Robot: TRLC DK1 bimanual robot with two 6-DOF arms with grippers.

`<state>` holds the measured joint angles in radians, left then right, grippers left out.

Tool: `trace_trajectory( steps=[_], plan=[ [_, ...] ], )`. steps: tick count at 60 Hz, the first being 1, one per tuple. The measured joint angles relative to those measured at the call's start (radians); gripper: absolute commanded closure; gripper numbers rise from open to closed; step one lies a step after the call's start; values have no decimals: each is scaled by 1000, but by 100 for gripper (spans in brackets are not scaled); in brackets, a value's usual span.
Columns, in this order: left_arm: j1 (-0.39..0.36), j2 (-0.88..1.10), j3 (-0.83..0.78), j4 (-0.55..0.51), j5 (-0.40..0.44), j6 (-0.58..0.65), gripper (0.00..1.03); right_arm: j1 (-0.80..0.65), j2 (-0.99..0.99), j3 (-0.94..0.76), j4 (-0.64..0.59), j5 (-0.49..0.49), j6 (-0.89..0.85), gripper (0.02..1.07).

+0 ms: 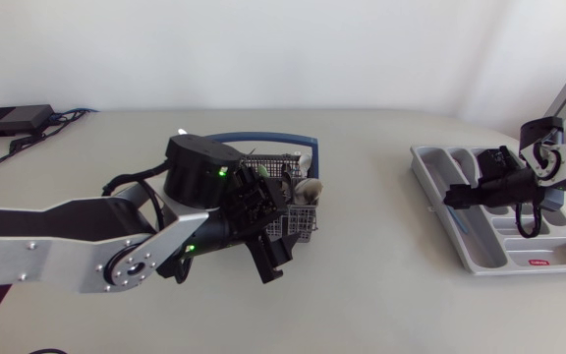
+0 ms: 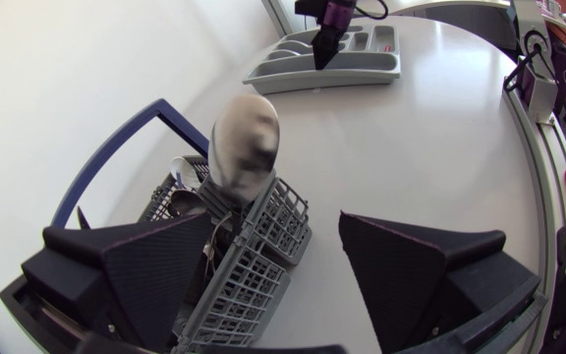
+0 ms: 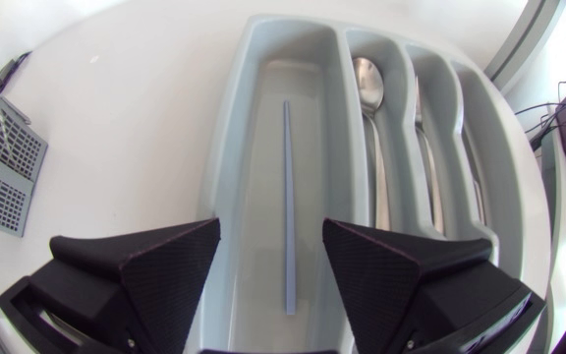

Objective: Sort the cutlery from the basket into the organizer compartments.

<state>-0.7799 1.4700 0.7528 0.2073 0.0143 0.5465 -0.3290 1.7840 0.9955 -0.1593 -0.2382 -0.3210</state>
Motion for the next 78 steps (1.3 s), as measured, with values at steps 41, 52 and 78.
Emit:
trace_trajectory(
  steps=[41, 52, 78],
  plan=[
    [77, 129, 49, 135, -2, 28, 69, 126, -260, -147, 0, -23, 0, 14],
    [77, 136, 53, 135, 26, 31, 70, 143, -269, -149, 0, -23, 0, 14],
    [77, 165, 75, 135, 41, 31, 88, 158, -293, -155, 0, -23, 3, 14]
  ],
)
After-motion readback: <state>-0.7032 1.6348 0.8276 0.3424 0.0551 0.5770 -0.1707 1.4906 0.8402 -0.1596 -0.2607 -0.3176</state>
